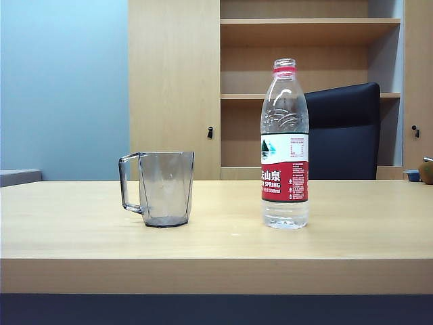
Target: Pick up the mineral water bottle on the table and pour water into the mug until it's half full.
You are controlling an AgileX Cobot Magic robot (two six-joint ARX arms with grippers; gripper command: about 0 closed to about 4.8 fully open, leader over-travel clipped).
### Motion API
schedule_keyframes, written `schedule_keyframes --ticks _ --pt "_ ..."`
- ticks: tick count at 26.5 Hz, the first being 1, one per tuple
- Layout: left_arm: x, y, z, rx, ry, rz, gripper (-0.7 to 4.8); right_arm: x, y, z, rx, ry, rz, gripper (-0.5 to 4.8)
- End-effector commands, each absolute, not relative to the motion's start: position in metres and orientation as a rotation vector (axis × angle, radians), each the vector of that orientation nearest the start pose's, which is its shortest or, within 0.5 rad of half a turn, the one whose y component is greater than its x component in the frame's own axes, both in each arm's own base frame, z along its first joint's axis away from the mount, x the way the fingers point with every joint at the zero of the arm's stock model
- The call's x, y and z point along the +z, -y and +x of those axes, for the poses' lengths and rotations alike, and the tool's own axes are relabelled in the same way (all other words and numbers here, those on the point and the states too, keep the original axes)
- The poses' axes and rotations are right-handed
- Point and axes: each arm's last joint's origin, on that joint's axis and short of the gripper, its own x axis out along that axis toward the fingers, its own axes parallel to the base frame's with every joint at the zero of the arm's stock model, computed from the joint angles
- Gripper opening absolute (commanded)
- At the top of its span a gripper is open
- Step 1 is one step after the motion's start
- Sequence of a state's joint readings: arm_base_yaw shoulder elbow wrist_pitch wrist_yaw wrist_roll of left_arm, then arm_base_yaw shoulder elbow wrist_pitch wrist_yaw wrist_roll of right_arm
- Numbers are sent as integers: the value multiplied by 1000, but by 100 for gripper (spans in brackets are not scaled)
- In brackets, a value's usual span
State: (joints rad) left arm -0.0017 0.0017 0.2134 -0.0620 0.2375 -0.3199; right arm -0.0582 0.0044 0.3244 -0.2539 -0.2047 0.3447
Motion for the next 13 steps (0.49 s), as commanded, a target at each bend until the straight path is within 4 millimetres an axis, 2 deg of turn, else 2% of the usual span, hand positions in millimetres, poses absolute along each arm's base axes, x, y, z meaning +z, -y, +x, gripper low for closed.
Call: schedule_keyframes --ticks 1,4,8,9,13 --pt "247 13 68 -481 104 -267 -6 268 -7 53 292 23 156 -5" --pt "255 16 64 -581 47 -205 -6 291 -8 45 328 16 29 7" --pt "264 17 65 -639 -27 -125 -6 323 -9 47 343 16 -94 75" --pt "270 18 69 -648 -55 -102 -6 339 -9 56 372 -2 -102 89" --pt "285 18 77 -669 -87 -80 -6 360 -10 85 435 -78 -71 121"
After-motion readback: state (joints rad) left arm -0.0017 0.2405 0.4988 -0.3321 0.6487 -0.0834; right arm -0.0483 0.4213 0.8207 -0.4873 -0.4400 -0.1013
